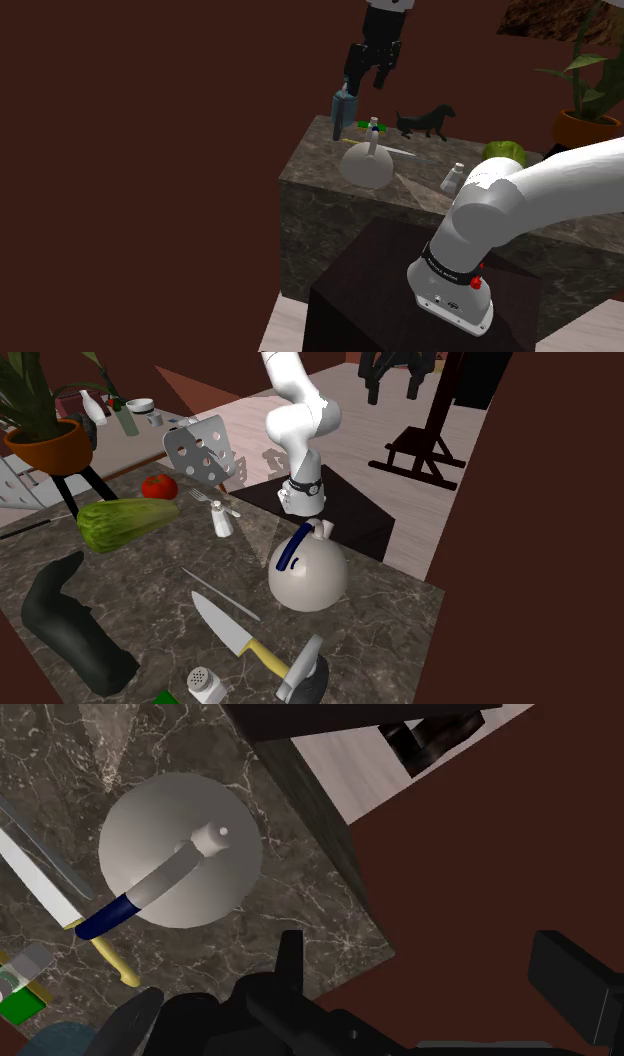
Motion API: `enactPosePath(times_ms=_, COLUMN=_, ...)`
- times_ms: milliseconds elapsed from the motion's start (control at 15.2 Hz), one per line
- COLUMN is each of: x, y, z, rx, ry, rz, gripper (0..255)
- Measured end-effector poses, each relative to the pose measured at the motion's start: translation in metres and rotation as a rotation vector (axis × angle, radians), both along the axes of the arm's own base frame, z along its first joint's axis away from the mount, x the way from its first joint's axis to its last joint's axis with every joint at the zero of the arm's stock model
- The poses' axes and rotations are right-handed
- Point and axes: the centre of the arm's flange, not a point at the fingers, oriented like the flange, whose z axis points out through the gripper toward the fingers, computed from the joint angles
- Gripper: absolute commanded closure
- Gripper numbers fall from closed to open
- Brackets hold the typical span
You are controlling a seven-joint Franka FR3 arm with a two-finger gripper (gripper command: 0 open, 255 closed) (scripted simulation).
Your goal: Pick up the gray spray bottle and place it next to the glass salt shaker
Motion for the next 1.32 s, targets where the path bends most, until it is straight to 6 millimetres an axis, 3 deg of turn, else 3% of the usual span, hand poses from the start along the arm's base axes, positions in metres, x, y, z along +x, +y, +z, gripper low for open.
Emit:
enactPosePath(times_ms=132, x=0.004, y=-0.002, z=-0.003, rx=-0.003, ry=-0.002, rz=-0.009, gripper=0)
enactPosePath(times_ms=528, x=0.054, y=-0.033, z=-0.033, rx=-0.041, ry=-0.025, rz=-0.111, gripper=0)
enactPosePath(times_ms=1320, x=0.161, y=-0.124, z=-0.081, rx=-0.124, ry=-0.079, rz=-0.334, gripper=0)
